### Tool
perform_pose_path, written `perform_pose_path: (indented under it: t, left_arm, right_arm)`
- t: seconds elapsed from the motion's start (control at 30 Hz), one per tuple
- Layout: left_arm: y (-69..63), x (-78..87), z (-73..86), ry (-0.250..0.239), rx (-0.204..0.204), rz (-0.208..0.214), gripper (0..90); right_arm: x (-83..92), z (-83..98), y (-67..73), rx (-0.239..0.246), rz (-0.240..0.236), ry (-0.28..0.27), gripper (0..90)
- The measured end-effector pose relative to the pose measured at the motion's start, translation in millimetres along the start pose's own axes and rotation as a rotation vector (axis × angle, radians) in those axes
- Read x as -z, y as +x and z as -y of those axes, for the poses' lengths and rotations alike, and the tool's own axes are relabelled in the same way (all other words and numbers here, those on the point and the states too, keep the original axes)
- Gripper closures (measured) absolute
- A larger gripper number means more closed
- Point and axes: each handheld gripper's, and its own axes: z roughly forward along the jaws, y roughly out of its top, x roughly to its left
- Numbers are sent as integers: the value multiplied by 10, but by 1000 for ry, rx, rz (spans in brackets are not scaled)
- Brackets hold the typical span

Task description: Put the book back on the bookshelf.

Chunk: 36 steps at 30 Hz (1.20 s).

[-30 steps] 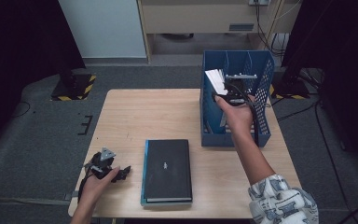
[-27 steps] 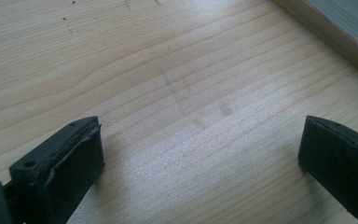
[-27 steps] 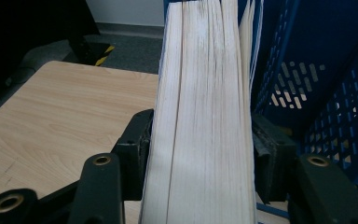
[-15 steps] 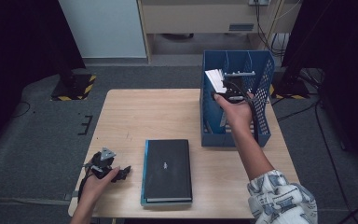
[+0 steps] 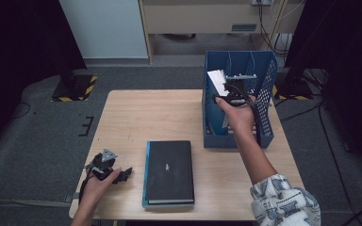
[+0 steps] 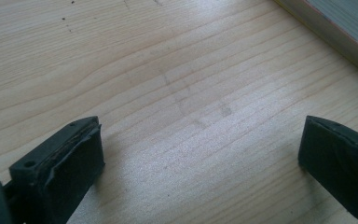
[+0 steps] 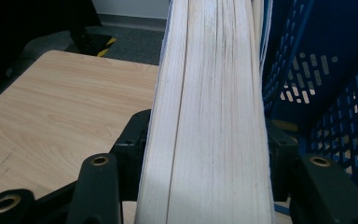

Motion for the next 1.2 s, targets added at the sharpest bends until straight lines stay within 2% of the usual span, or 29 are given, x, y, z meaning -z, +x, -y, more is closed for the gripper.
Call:
perform_pose_path:
  t: [0.27,0.37,0.47,0.93,1.03,1.2]
  left_arm:
    - [1,-2,-4,2,-3,1,0]
    - [1,-5,-5,0,-4,3,0]
    - [1,-6,-7,1,-4,3,0]
    - [-1,-10,-6,-2,-2,6,0]
    - [-2,-11,-6,-3,0,6,0]
    - [0,-12,-8,-4,-4,5,0]
  right_arm:
    - [-41,30,34,2,25,1,478]
    - [-34,33,48,1,55,-2,567]
    - [-30,38,43,-1,71,-8,592]
    - [-24,38,-11,-53,94,-40,607]
    - [-27,7,-32,-69,110,-62,607]
    - [-64,-103,-47,-69,123,-67,607]
